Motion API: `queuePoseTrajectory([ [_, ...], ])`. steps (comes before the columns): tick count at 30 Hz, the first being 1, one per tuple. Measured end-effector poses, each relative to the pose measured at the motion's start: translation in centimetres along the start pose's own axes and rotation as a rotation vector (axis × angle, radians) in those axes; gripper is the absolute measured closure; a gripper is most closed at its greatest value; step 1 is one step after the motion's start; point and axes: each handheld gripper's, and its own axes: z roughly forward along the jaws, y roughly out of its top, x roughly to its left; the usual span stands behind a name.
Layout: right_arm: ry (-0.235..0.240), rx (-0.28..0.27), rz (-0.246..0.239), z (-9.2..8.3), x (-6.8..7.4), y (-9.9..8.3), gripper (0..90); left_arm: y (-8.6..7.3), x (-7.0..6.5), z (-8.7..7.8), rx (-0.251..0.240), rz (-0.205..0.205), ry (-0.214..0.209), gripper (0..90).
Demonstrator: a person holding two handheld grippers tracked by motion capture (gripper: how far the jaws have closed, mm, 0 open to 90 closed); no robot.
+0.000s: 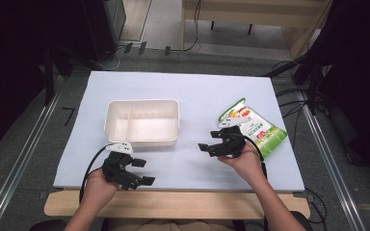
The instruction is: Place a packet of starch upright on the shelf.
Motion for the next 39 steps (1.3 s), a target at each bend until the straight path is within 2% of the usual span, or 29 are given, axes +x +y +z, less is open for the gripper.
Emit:
queuePoseTrajectory([
  [2,-0.004,0.003,-0.006,0.0,-0.1,-0.1,29.4,0.0,0.0,-0.1,-0.002,-0.005,0.011,17.1],
  [3,-0.005,0.004,-0.007,0.0,-0.1,-0.1,30.0,0.0,-0.1,-0.1,0.009,0.012,0.034,17.2],
  [8,-0.007,0.013,-0.001,0.0,-0.2,-0.1,32.8,0.1,-0.3,-0.1,0.011,0.033,0.069,17.2],
  [12,-0.01,0.015,0.002,-0.1,-0.4,-0.2,34.6,0.2,-0.3,-0.2,0.005,0.043,0.077,17.2],
  [18,-0.016,0.011,0.009,-0.3,-0.9,-0.2,38.3,0.5,-0.3,-0.1,0.003,0.033,0.07,17.3],
  [20,-0.02,0.017,0.014,-0.3,-1.1,-0.3,40.1,0.6,-0.3,0.0,0.0,0.026,0.054,17.3],
  [24,-0.017,0.015,0.02,-0.2,-1.3,-0.4,42.1,0.9,-0.2,0.1,0.002,0.043,0.04,17.6],
  [31,-0.037,0.025,0.03,-0.4,-1.6,-0.6,45.9,1.1,-0.4,0.1,-0.016,0.042,0.045,17.6],
  [34,-0.048,0.007,0.049,-0.7,-1.9,-0.5,47.4,0.9,-0.4,-0.1,-0.014,0.048,0.05,17.6],
  [39,-0.047,0.002,0.048,-0.7,-1.6,-0.3,47.5,1.0,-0.2,-0.4,-0.022,0.052,0.04,17.6],
])
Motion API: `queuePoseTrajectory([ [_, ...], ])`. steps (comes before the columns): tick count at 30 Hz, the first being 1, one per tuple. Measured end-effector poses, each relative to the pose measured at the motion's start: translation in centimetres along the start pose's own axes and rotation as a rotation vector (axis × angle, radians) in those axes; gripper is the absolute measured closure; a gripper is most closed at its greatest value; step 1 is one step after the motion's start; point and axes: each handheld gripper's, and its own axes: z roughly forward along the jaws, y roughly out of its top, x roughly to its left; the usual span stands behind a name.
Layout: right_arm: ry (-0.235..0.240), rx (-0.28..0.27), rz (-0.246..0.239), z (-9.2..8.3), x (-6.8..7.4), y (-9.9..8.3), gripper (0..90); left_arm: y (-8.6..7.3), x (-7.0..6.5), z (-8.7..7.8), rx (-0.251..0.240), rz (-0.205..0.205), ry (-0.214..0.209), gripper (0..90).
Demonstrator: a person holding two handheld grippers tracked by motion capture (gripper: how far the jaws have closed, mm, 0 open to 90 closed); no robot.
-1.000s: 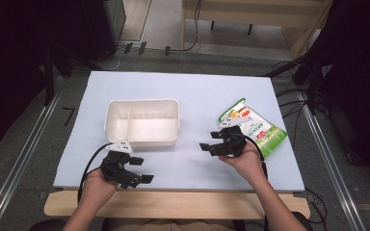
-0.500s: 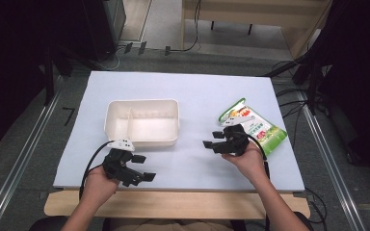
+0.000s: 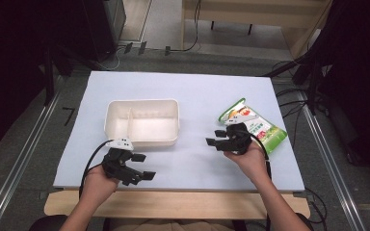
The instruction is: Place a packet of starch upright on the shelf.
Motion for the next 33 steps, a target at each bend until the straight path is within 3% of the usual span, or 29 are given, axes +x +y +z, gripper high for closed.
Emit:
queuePoseTrajectory([
  [2,-0.001,0.007,-0.012,0.0,0.2,0.0,47.5,0.0,0.1,-0.1,-0.006,-0.005,-0.01,17.6],
  [8,-0.002,0.014,0.01,-0.1,-0.1,0.0,50.1,0.1,0.1,0.1,-0.008,-0.003,-0.019,17.6],
  [18,-0.068,0.003,0.011,-1.9,-0.7,1.2,49.9,0.1,-0.1,-0.1,-0.007,0.018,-0.022,17.9],
  [25,-0.105,0.002,0.034,-2.8,-2.6,2.6,49.8,0.1,0.0,-0.2,0.001,0.028,-0.002,21.5],
  [33,-0.159,0.038,0.069,-2.9,-6.2,4.6,55.1,0.1,0.1,-0.2,-0.01,0.028,-0.011,21.7],
])
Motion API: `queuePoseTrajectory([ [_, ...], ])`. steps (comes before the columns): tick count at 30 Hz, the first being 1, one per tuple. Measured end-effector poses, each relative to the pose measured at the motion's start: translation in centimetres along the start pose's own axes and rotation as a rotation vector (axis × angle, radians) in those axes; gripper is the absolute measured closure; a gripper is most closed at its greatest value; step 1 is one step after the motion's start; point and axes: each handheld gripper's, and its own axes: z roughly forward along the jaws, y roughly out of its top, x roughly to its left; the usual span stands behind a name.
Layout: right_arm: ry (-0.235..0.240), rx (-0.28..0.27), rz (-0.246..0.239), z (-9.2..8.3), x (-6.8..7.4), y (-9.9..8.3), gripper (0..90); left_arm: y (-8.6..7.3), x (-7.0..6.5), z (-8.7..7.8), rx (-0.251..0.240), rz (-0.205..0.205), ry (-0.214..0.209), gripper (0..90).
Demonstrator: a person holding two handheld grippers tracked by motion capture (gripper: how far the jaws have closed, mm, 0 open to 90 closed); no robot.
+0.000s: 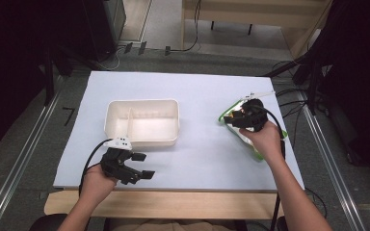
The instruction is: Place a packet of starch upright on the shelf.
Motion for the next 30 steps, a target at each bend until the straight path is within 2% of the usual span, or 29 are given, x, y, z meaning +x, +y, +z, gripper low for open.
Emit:
queuePoseTrajectory([
  [1,-0.01,0.0,0.006,0.1,-0.6,0.2,56.7,0.0,0.0,0.0,0.004,0.0,0.002,21.7],
  [2,-0.034,0.001,0.032,0.3,-1.9,0.6,60.6,0.0,0.0,0.0,0.002,-0.002,0.005,21.9],
  [3,-0.034,0.001,0.032,0.3,-1.9,0.6,60.6,0.0,0.0,0.0,0.002,-0.002,0.005,22.0],
  [4,-0.049,0.009,0.057,0.5,-3.2,0.9,65.9,0.0,0.0,0.0,0.006,0.0,0.006,22.1],
  [5,-0.049,0.009,0.057,0.5,-3.2,0.9,65.9,0.0,0.0,0.0,-0.001,0.001,0.004,22.1],
  [6,-0.074,0.016,0.085,0.8,-4.5,1.2,71.8,0.0,0.0,-0.1,-0.003,0.007,0.0,22.1],
  [7,-0.074,0.016,0.085,0.8,-4.5,1.2,71.8,0.0,0.0,-0.1,-0.003,0.007,0.0,22.1],
  [8,-0.104,0.026,0.094,1.2,-5.6,1.4,79.5,0.1,-0.1,0.0,-0.006,0.008,-0.003,22.1],
  [9,-0.104,0.026,0.094,1.2,-5.6,1.4,79.5,0.1,-0.1,0.0,-0.006,0.008,-0.003,22.1],
  [10,-0.133,0.042,0.12,1.7,-6.9,1.5,86.4,0.1,-0.2,0.1,-0.003,0.009,-0.006,22.1],
  [11,-0.133,0.042,0.12,1.7,-6.9,1.5,86.4,0.1,-0.2,0.1,-0.003,0.009,-0.006,22.1],
  [13,-0.151,0.055,0.158,2.3,-8.1,1.6,90.0,0.1,-0.2,0.2,-0.002,0.014,-0.003,22.2],
  [14,-0.159,0.061,0.195,3.0,-8.9,1.6,90.0,0.1,-0.3,0.1,-0.002,0.018,-0.004,22.2],
  [17,-0.225,0.075,0.206,4.1,-9.7,1.5,90.0,0.1,-0.2,0.1,-0.004,0.017,-0.003,22.2],
  [20,-0.258,0.094,0.25,4.9,-10.7,1.3,90.0,0.1,-0.2,0.0,-0.005,0.017,-0.006,22.3],
  [22,-0.253,0.105,0.282,5.6,-11.2,1.2,90.0,0.1,-0.2,0.1,-0.005,0.019,-0.006,22.3],
  [27,-0.242,0.132,0.299,7.0,-11.3,1.4,90.0,0.1,-0.3,0.3,-0.005,0.024,-0.01,22.4],
  [28,-0.247,0.152,0.294,7.6,-11.1,1.6,90.0,0.2,-0.3,0.3,0.003,0.025,-0.01,22.4],
  [30,-0.238,0.153,0.3,7.8,-11.0,1.8,90.0,0.2,-0.3,0.4,0.006,0.028,-0.009,22.5],
])
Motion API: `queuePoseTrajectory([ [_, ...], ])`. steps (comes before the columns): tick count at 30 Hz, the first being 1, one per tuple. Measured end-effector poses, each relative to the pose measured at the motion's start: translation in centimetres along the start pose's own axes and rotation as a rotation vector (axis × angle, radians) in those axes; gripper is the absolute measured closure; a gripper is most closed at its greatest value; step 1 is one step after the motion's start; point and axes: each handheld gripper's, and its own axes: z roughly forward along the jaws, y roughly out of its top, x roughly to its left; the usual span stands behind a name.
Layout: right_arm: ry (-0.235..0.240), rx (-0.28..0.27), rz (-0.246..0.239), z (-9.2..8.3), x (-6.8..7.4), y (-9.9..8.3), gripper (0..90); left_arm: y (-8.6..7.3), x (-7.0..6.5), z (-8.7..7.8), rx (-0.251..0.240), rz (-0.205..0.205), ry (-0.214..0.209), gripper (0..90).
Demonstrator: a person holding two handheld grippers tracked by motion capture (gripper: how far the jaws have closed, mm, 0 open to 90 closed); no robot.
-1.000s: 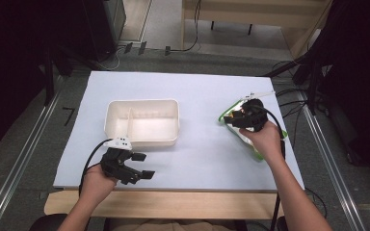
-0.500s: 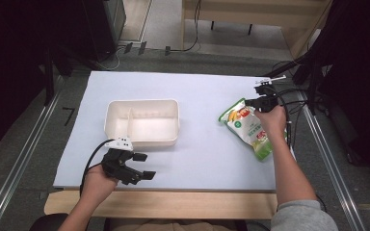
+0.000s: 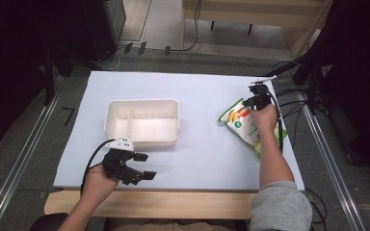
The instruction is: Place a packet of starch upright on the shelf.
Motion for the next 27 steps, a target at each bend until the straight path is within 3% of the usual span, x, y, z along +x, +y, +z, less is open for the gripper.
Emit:
queuePoseTrajectory([
  [1,0.067,0.011,0.012,0.4,0.4,0.2,90.0,0.0,0.0,0.0,0.0,0.004,-0.002,22.5],
  [3,0.076,0.017,0.0,0.5,0.9,0.3,90.0,0.0,0.0,0.0,0.0,0.004,-0.001,22.5],
  [4,0.064,0.025,-0.048,0.7,2.2,0.4,90.0,0.0,0.0,0.0,-0.002,0.004,-0.001,22.5],
  [5,0.064,0.025,-0.048,0.7,2.2,0.4,90.0,0.0,0.0,0.0,-0.002,0.004,-0.001,22.5],
  [6,0.092,0.036,-0.078,0.8,3.4,0.5,90.0,0.0,-0.1,0.0,0.0,0.003,0.0,22.5],
  [10,0.127,0.058,-0.122,0.8,5.0,0.2,90.0,0.0,-0.1,0.0,-0.01,0.004,0.0,22.5],
  [19,0.179,0.11,-0.194,0.1,6.8,-0.5,90.0,0.0,-0.1,0.0,-0.005,0.009,0.006,22.5],
  [27,0.24,0.091,-0.188,-0.7,7.0,-1.6,90.0,0.0,-0.1,-0.1,-0.01,0.017,0.008,22.6],
])
